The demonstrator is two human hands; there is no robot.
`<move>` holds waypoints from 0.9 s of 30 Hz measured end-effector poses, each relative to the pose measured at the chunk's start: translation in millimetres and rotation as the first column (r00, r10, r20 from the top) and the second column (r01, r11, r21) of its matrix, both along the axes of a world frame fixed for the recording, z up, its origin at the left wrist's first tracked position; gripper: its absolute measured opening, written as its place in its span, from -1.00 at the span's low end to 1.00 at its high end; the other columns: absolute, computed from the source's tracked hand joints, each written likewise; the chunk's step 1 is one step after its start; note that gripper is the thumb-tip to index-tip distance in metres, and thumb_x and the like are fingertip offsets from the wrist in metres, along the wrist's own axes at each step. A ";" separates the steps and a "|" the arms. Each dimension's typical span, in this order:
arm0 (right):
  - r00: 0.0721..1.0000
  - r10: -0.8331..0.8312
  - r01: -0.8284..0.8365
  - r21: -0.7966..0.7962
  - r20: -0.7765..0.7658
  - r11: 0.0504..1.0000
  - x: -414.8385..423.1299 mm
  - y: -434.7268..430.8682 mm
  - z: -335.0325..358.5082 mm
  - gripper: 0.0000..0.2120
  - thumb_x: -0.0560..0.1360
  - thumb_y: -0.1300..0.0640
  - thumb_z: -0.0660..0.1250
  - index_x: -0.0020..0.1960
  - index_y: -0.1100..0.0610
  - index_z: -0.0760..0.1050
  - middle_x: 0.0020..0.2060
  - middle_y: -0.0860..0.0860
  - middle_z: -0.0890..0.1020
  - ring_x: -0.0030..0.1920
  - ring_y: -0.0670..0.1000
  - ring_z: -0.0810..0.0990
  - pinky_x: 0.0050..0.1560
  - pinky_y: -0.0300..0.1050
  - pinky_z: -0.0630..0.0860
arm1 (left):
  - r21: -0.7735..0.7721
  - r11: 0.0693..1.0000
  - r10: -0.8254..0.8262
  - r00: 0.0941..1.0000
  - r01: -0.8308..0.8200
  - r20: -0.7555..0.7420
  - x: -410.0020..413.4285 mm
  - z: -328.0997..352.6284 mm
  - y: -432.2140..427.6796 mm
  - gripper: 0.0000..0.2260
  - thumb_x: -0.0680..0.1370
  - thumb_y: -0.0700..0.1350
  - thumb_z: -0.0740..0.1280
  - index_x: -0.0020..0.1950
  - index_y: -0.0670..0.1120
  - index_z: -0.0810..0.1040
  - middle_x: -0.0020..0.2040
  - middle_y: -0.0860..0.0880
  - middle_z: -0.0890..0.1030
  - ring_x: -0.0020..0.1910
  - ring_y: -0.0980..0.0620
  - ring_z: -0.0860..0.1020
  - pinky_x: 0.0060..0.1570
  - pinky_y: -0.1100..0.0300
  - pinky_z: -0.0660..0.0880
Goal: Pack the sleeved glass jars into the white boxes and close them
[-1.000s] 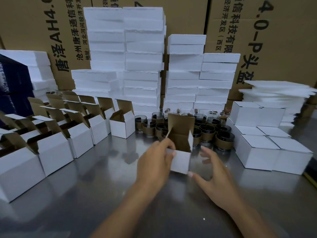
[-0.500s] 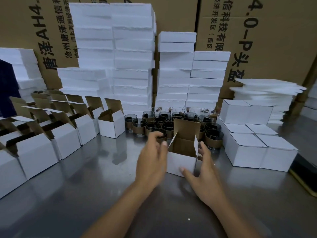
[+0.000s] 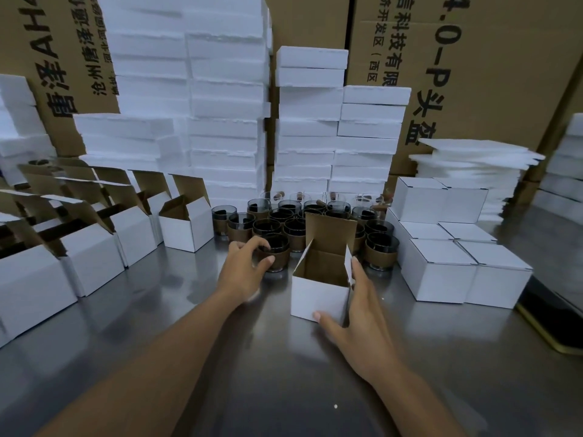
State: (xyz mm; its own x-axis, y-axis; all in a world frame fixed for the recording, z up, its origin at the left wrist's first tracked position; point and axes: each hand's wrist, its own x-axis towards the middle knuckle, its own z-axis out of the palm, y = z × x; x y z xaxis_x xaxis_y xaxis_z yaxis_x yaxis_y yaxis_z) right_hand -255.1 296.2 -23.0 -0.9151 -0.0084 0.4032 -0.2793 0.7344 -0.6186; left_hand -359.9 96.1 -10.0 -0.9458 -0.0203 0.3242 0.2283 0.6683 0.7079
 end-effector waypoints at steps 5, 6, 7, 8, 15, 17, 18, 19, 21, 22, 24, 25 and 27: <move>1.000 -0.005 0.005 0.003 0.004 1.000 -0.8 0.3 -0.2 -0.03 0.41 -0.10 0.41 0.52 -0.07 -0.24 0.51 -0.05 0.09 0.48 -0.02 0.12 0.46 0.01 0.16 | 0.087 0.991 -0.095 0.994 0.100 -0.062 16.7 2.1 -3.8 -0.89 0.53 -0.15 0.35 -0.14 -0.03 0.43 -0.03 -0.05 0.52 -0.02 -0.01 0.43 -0.13 0.24 0.31; 1.000 -0.008 0.008 0.004 0.003 1.000 -1.2 0.4 -0.7 -0.03 0.41 -0.10 0.41 0.52 -0.07 -0.23 0.50 -0.05 0.10 0.48 -0.01 0.13 0.45 0.01 0.18 | 0.116 0.987 -0.103 0.993 0.109 -0.062 22.0 2.6 -5.1 -0.87 0.53 -0.15 0.35 -0.16 -0.03 0.42 -0.06 -0.06 0.52 -0.05 -0.02 0.45 -0.15 0.23 0.33; 1.000 -0.014 0.014 0.006 0.000 1.000 -1.3 0.8 -1.4 -0.03 0.40 -0.11 0.41 0.52 -0.08 -0.23 0.50 -0.04 0.11 0.47 0.00 0.15 0.44 0.02 0.19 | 0.152 0.982 -0.104 0.993 0.113 -0.064 28.2 3.1 -6.2 -0.87 0.53 -0.15 0.34 -0.16 -0.03 0.42 -0.08 -0.06 0.53 -0.07 -0.03 0.47 -0.15 0.21 0.37; 1.000 -0.023 0.023 0.008 -0.004 1.000 -1.7 1.0 -1.7 -0.03 0.40 -0.11 0.41 0.51 -0.09 -0.22 0.49 -0.03 0.13 0.46 0.01 0.18 0.43 0.02 0.22 | 0.198 0.974 -0.098 0.993 0.110 -0.068 35.3 3.6 -7.0 -0.87 0.54 -0.14 0.34 -0.16 -0.03 0.42 -0.09 -0.05 0.53 -0.08 -0.04 0.49 -0.14 0.19 0.42; 0.997 -0.076 0.076 -0.013 0.003 0.997 -2.5 2.5 -2.1 -0.02 0.37 -0.14 0.43 0.51 -0.10 -0.19 0.49 -0.05 0.15 0.44 0.03 0.23 0.39 0.06 0.28 | 0.520 0.848 -0.018 0.986 0.102 -0.165 97.6 22.8 7.0 -0.84 0.48 -0.11 0.41 -0.23 0.06 0.46 -0.11 -0.04 0.54 -0.11 0.00 0.53 -0.18 0.31 0.43; 0.995 -0.096 0.096 0.000 -0.009 0.995 -0.5 1.6 -0.3 -0.01 0.36 -0.12 0.45 0.52 -0.08 -0.17 0.48 -0.02 0.17 0.44 0.03 0.23 0.40 0.05 0.26 | 0.547 0.820 -0.072 0.979 0.167 -0.191 114.8 28.5 14.6 -0.83 0.45 -0.13 0.43 -0.15 0.10 0.48 -0.01 0.00 0.52 -0.06 0.10 0.53 -0.23 0.46 0.44; 0.994 -0.109 0.109 0.011 -0.032 0.994 2.2 0.2 1.3 0.00 0.35 -0.10 0.47 0.52 -0.05 -0.14 0.48 -0.01 0.18 0.44 0.03 0.22 0.41 0.02 0.25 | 0.555 0.808 -0.106 0.975 0.198 -0.194 121.4 29.1 18.2 -0.79 0.44 -0.14 0.44 -0.08 0.13 0.48 0.05 0.03 0.51 -0.01 0.12 0.53 -0.21 0.50 0.44; 0.989 -0.129 0.131 0.020 -0.075 0.991 6.5 -1.6 3.5 0.00 0.33 -0.07 0.49 0.53 -0.02 -0.09 0.46 0.00 0.21 0.43 0.02 0.22 0.41 -0.02 0.23 | 0.556 0.800 -0.136 0.971 0.225 -0.198 126.6 28.4 21.5 -0.72 0.43 -0.14 0.46 0.00 0.16 0.47 0.09 0.06 0.50 0.03 0.13 0.52 -0.16 0.48 0.46; 0.959 -0.177 0.187 0.027 -0.222 0.982 17.8 -6.0 8.0 -0.05 0.29 -0.01 0.54 0.50 0.09 0.07 0.40 0.06 0.32 0.39 0.05 0.27 0.36 -0.04 0.25 | 0.548 0.805 -0.162 0.972 0.229 -0.169 132.2 25.1 27.2 -0.59 0.40 -0.11 0.48 0.15 0.17 0.43 0.12 0.10 0.50 0.07 0.17 0.50 -0.08 0.43 0.48; 0.937 -0.177 0.194 0.029 -0.301 0.981 24.4 -8.7 10.0 -0.09 0.27 0.02 0.56 0.47 0.13 0.16 0.34 0.09 0.37 0.35 0.06 0.31 0.32 -0.04 0.28 | 0.542 0.814 -0.157 0.978 0.207 -0.138 133.6 23.3 29.8 -0.53 0.39 -0.09 0.49 0.22 0.15 0.41 0.14 0.11 0.49 0.08 0.18 0.48 -0.07 0.45 0.45; 0.923 -0.101 0.125 0.041 -0.372 0.991 37.8 -16.8 12.4 -0.16 0.23 0.05 0.58 0.41 0.14 0.26 0.26 0.08 0.42 0.27 0.04 0.36 0.25 -0.05 0.33 | 0.531 0.833 -0.125 0.988 0.153 -0.089 134.7 19.7 33.6 -0.49 0.37 -0.08 0.50 0.27 0.06 0.41 0.17 0.07 0.48 0.12 0.15 0.46 -0.08 0.47 0.40; 0.932 -0.037 0.055 0.038 -0.361 0.998 44.1 -22.0 13.1 -0.18 0.23 0.04 0.58 0.39 0.11 0.28 0.23 0.02 0.43 0.24 -0.01 0.38 0.24 -0.09 0.35 | 0.533 0.835 -0.111 0.991 0.137 -0.081 134.6 18.1 35.0 -0.49 0.37 -0.08 0.51 0.26 0.02 0.42 0.17 0.04 0.49 0.13 0.12 0.47 -0.07 0.45 0.40; 0.950 0.078 -0.090 -0.025 -0.304 0.996 55.0 -32.7 14.2 -0.23 0.22 -0.04 0.55 0.32 -0.01 0.27 0.16 -0.20 0.39 0.18 -0.16 0.39 0.19 -0.28 0.33 | 0.558 0.820 -0.103 0.992 0.128 -0.076 135.6 17.4 37.2 -0.52 0.36 -0.08 0.51 0.22 -0.01 0.46 0.14 0.01 0.51 0.10 0.13 0.49 -0.12 0.43 0.42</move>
